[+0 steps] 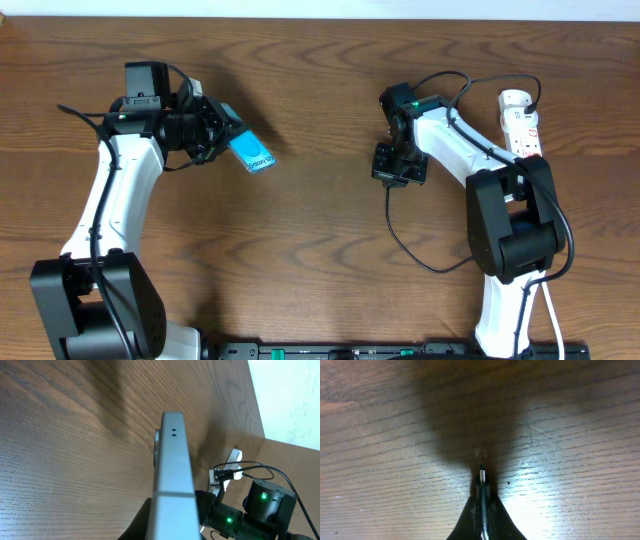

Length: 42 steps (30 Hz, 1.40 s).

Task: Plug charger to phone and switch on socket
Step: 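Lower the right gripper and close it on the cable plug, then lift the cable plug with the right gripper toward the phone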

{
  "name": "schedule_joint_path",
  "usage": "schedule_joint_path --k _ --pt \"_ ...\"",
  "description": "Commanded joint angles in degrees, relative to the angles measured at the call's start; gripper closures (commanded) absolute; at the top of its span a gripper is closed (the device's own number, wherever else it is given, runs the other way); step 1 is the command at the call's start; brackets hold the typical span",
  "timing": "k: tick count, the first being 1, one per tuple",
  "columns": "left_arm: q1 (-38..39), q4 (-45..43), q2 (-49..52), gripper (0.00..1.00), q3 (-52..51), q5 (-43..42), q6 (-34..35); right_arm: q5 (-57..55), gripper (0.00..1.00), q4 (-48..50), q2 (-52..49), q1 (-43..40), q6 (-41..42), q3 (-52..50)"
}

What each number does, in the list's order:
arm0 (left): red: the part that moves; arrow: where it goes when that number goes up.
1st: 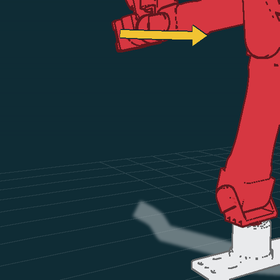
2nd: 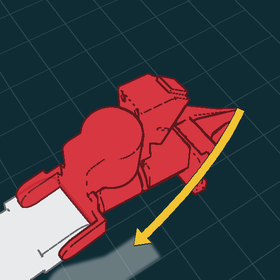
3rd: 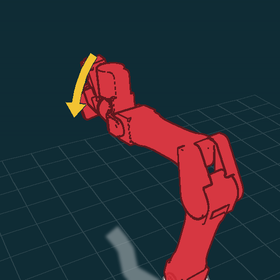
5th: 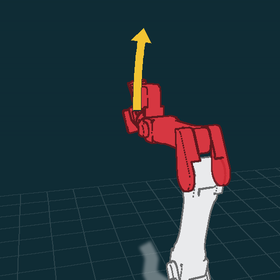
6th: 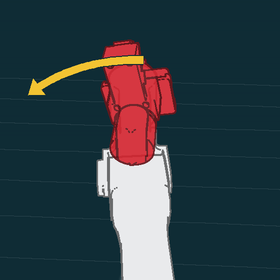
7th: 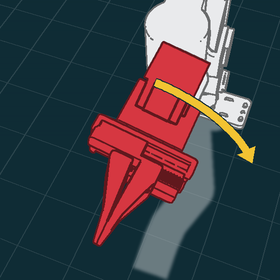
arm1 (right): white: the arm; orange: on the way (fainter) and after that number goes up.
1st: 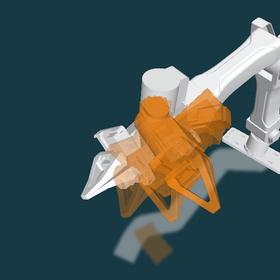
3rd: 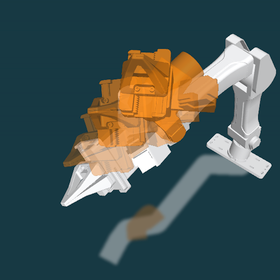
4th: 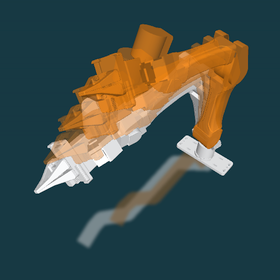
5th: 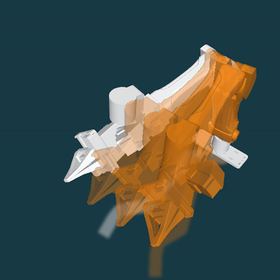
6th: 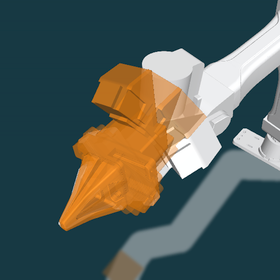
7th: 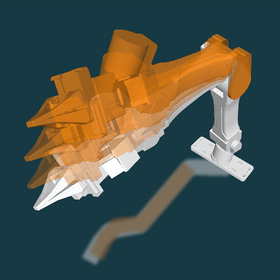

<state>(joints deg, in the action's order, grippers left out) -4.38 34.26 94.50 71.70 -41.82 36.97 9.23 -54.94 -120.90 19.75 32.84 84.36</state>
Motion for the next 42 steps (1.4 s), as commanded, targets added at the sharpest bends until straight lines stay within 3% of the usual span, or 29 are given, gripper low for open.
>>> schedule_joint_path --k 1,13,27,34,37,42 --pt "-0.04 0.0 0.04 0.93 0.39 -0.79 -1.36 -0.28 0.99 0.28 -2.38 0.55 0.35 -0.9" --pt "-0.04 -0.04 0.04 0.93 0.39 -0.79 -1.36 0.94 0.99 -1.25 -2.34 0.15 -1.38 1.6" --pt "-0.04 -0.07 0.04 0.93 0.39 -0.79 -1.16 6.32 0.99 -16.06 -2.32 -0.66 -11.5 27.19" --pt "-0.5 -0.28 0.04 0.93 0.39 -1.25 -1.18 35.23 0.99 -22.56 -2.32 -2.38 -32.52 40.54" --pt "-1.31 -0.35 0.04 0.93 0.39 -2.12 -1.2 51.21 0.99 -29.05 -2.32 -4.11 -45.16 43.76" --pt "-2.64 -1.88 0.04 0.93 0.42 -6.03 -1.42 60.33 0.99 -38.77 -2.32 -5.25 -59.04 44.11"
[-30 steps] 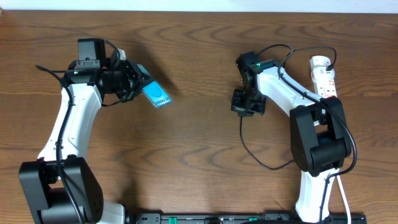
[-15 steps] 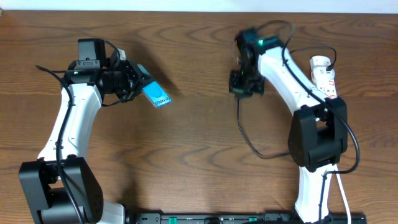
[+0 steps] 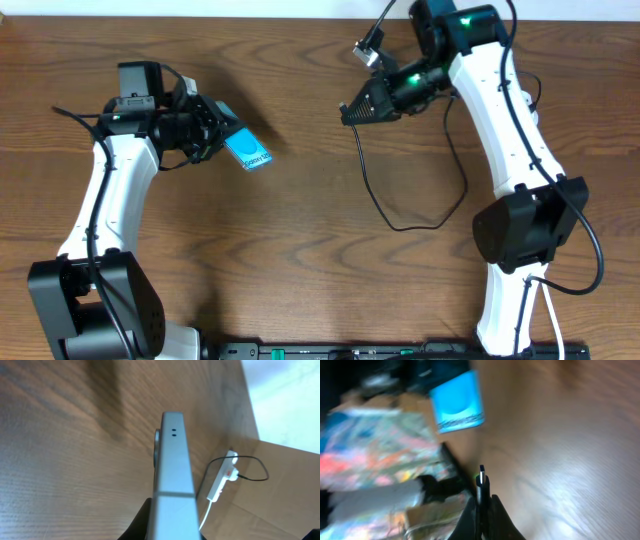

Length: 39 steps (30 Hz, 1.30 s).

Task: Plug charger to phone and switch on socket
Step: 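Lift the cable plug with the right gripper toward the phone, then raise the phone with the left gripper and bring the plug to its bottom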

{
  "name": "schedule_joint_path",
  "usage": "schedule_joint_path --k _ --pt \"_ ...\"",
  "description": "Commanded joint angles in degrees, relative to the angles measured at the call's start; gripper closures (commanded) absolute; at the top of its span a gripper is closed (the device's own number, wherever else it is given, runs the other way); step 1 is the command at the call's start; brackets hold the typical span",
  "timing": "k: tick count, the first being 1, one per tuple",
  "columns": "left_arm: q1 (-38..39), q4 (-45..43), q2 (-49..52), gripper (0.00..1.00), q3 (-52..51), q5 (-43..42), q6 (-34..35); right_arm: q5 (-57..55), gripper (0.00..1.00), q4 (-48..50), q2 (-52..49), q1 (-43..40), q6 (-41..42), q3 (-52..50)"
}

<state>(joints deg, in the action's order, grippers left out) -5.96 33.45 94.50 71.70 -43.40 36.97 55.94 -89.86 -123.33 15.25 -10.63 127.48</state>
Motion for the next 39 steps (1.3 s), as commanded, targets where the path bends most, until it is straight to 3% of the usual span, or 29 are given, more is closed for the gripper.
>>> schedule_joint_path --k 1,13,18,24,30,31,33,39 --pt "-1.38 -1.64 0.04 0.93 0.42 -5.64 -1.42 14.47 0.99 -6.27 0.11 -0.72 -19.02 0.98" --pt "-2.16 -15.12 0.04 0.93 0.42 -29.59 -4.39 15.13 0.99 -7.21 0.09 7.48 -22.91 0.66" --pt "-2.16 -23.89 0.04 0.93 0.42 -38.71 -0.96 15.41 0.99 -6.51 0.09 10.69 -22.88 0.66" --pt "-2.16 -33.18 0.02 0.93 0.42 -40.63 7.21 19.17 0.99 -4.59 0.09 12.11 -22.86 0.66" --pt "-2.19 -48.5 0.0 0.93 0.42 -40.39 21.51 24.41 0.99 0.42 0.09 12.07 -21.07 0.66" --pt "-2.4 -53.13 0.0 0.93 0.42 -39.28 26.05 25.31 0.99 3.74 0.09 11.96 -18.38 0.66" --pt "-2.89 -55.93 0.0 0.93 0.42 -37.97 28.92 25.27 0.99 7.54 0.04 11.96 -14.71 0.63" --pt "-5.86 -57.81 0.02 0.93 0.42 -37.55 29.83 25.55 0.99 21.11 -1.22 11.8 -0.81 0.15"
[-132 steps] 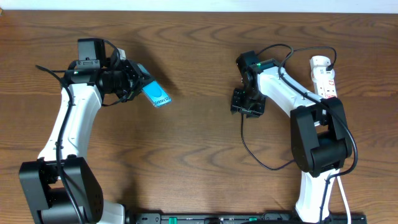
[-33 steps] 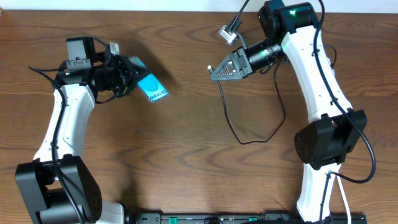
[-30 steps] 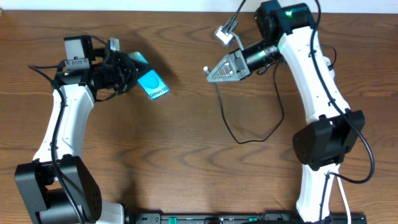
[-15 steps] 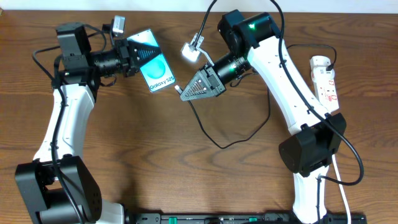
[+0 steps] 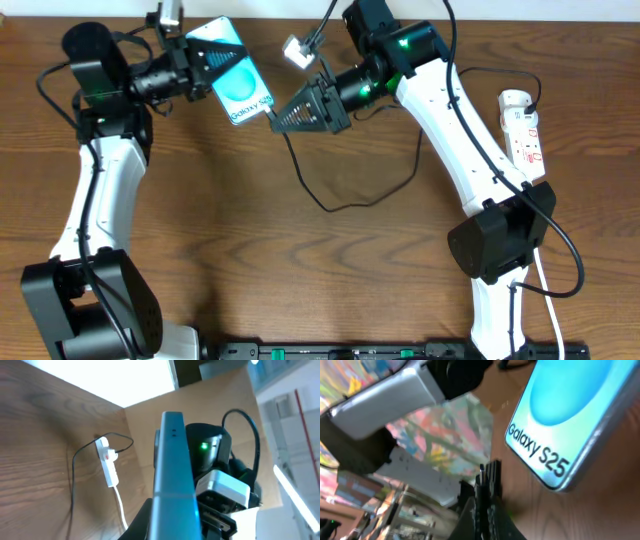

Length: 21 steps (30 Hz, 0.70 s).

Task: Plug charger to phone and switch on socket
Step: 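Raise the phone with the left gripper and bring the plug to its bottom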

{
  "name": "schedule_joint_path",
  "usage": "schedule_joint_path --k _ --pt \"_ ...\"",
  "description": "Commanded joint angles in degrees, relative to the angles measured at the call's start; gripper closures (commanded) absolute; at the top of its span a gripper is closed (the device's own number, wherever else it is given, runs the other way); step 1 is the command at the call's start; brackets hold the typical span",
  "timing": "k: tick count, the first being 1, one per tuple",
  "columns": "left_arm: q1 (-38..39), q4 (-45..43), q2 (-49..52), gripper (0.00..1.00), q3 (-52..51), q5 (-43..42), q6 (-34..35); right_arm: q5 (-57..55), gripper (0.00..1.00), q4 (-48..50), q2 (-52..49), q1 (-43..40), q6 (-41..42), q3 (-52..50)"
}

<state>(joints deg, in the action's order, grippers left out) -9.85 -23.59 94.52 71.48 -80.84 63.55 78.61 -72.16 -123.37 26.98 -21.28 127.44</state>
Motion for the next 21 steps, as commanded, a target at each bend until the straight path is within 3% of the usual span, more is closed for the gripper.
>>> schedule_joint_path --k 1,11,15,21 --pt "-2.56 -0.76 -0.02 0.93 0.63 -0.11 3.23 3.41 0.99 4.96 -1.6 -0.07 10.99 0.2" --pt "-9.03 -1.49 -0.02 0.93 0.63 -0.11 3.17 5.11 0.99 13.46 -5.95 -0.26 18.99 0.17" --pt "-9.75 -3.17 0.0 0.93 0.63 -0.35 3.15 10.8 0.99 17.51 -10.88 0.07 22.27 0.17" --pt "-9.75 -3.15 0.0 0.93 0.63 -0.74 0.48 10.82 0.99 18.23 -14.4 0.72 22.34 0.17"
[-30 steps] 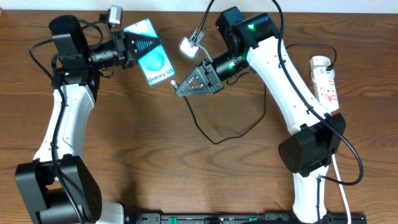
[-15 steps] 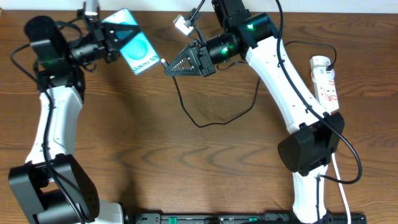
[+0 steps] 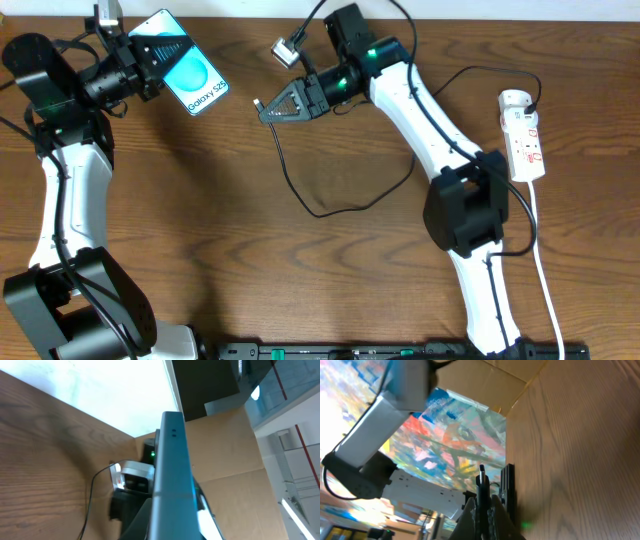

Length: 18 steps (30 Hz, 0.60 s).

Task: Plug charger to phone and switch on socket
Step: 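Raise the phone with the left gripper and bring the plug to its bottom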

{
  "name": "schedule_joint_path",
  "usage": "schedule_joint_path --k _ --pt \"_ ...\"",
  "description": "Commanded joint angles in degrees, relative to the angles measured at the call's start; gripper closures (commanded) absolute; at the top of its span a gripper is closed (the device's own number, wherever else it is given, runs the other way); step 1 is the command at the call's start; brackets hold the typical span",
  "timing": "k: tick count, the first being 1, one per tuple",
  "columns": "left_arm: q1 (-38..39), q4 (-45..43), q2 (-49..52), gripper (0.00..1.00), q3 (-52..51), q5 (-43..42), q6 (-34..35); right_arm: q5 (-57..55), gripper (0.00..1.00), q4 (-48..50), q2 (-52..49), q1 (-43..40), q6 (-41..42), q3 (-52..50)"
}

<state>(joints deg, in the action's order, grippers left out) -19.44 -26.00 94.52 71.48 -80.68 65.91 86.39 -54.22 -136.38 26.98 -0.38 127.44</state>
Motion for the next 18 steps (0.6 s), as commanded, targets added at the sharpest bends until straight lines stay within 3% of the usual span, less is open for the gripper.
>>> schedule_joint_path --k 1,18 --pt "-0.15 -0.74 0.0 0.93 0.63 -0.83 -2.08 3.04 0.99 0.26 -1.49 0.87 1.44 0.17" --pt "-0.15 3.19 5.22 0.93 0.61 -2.34 -4.35 3.06 0.99 0.46 -1.51 4.57 1.64 0.17"
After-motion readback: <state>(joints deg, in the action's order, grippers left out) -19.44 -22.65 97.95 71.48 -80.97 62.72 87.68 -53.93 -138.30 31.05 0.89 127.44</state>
